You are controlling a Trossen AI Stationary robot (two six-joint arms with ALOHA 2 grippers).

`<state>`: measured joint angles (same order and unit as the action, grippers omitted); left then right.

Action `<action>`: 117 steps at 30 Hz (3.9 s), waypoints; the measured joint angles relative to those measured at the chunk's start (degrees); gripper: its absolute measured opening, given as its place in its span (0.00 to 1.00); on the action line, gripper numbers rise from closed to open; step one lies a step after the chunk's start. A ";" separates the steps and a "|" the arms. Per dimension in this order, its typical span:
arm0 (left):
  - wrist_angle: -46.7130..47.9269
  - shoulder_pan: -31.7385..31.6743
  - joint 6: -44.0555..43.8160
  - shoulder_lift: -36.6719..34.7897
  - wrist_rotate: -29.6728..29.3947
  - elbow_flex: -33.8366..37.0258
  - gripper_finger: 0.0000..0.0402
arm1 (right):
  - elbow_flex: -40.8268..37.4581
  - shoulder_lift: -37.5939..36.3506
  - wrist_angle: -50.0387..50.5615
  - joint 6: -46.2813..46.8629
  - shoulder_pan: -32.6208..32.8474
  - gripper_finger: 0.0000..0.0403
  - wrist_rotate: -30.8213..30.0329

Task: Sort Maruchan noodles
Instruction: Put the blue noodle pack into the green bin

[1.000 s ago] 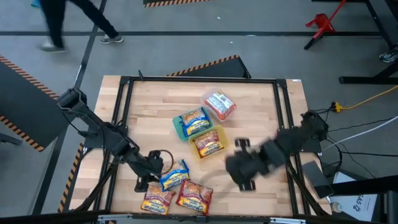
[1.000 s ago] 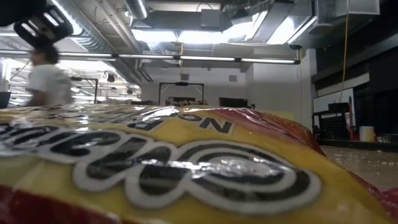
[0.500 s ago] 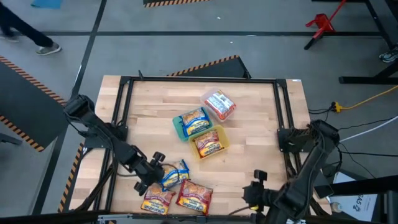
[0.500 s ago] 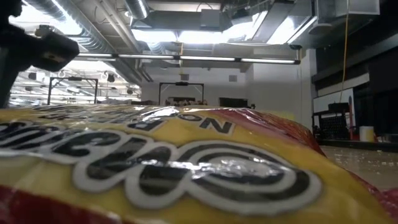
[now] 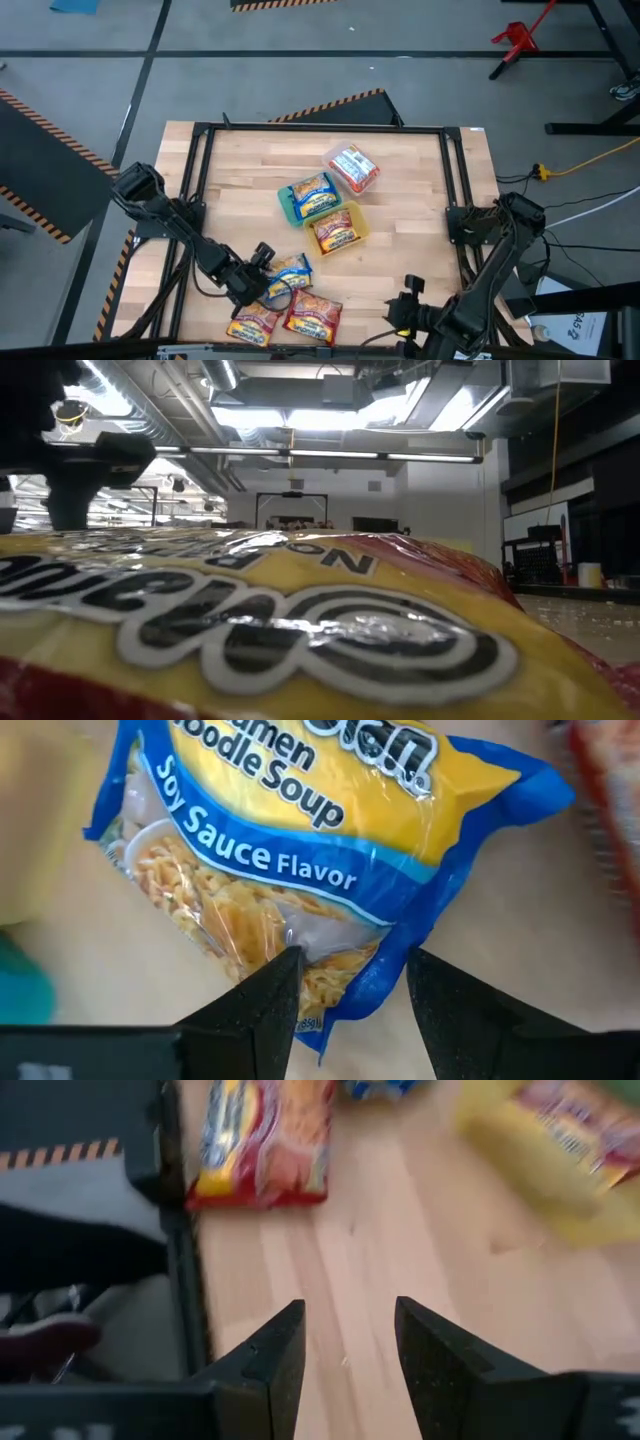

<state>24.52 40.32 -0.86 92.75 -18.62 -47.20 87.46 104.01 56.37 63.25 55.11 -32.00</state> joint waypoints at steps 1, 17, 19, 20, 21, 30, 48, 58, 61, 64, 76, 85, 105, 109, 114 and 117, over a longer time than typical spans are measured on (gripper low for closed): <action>-0.36 -0.04 0.18 0.41 -1.02 0.00 0.44 | -0.13 0.00 0.00 -0.03 0.00 0.35 -1.60; -3.61 -1.42 -4.99 2.58 -6.30 0.04 0.37 | -14.33 0.04 -13.94 28.09 -14.11 0.41 -9.99; -3.82 -1.42 -5.02 2.57 -6.10 0.04 0.37 | -16.93 0.04 -21.44 26.85 -17.28 0.45 -6.18; -4.02 -1.43 -5.06 2.56 -5.81 0.04 0.37 | -18.20 0.04 -25.73 24.92 -18.62 0.47 -4.59; -4.39 -1.45 -5.10 2.56 -5.33 0.04 0.37 | -19.22 0.07 -30.39 22.84 -19.91 0.50 -3.17; -5.47 -1.45 -6.56 2.56 -3.79 0.04 0.37 | -22.41 0.07 -45.86 19.05 -27.07 0.66 6.10; -12.25 -2.02 -6.26 2.76 -2.55 0.20 0.37 | -22.42 6.60 -55.33 22.45 -27.78 0.67 8.71; -14.71 -4.70 -6.18 2.76 -2.51 0.24 0.37 | -22.41 9.62 -59.88 22.52 -28.18 0.67 9.71; -15.63 -5.69 -6.10 2.98 -1.63 0.35 0.37 | -22.40 9.62 -59.56 22.28 -28.62 0.67 9.73; -16.25 -6.48 -6.25 3.96 -0.93 0.32 0.37 | -22.38 9.62 -58.26 21.98 -28.63 0.67 11.79; -20.87 -7.01 -4.53 6.98 -0.41 0.15 0.37 | -22.34 11.06 -56.72 23.47 -28.81 0.67 11.63; -22.17 -7.85 -4.55 7.00 0.16 0.26 0.37 | -22.34 13.57 -62.07 23.38 -29.27 0.66 12.51; -22.23 -7.91 -3.89 4.13 -1.83 0.39 0.37 | -21.80 13.77 -62.93 23.17 -29.38 0.24 11.62; -22.58 -8.07 -5.03 2.33 -2.86 0.39 0.37 | -19.54 13.90 -62.53 20.26 -29.42 0.24 11.63; -22.41 -7.96 -5.19 0.54 -2.64 0.31 0.37 | -16.73 13.90 -61.16 17.19 -29.42 0.24 11.72; -22.09 -7.96 -5.16 -1.04 -3.10 0.31 0.37 | -15.01 13.83 -59.32 16.31 -29.46 0.24 11.60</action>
<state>2.43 32.36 -6.02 91.71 -21.71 -46.89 72.45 117.83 -2.95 79.56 25.65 -20.39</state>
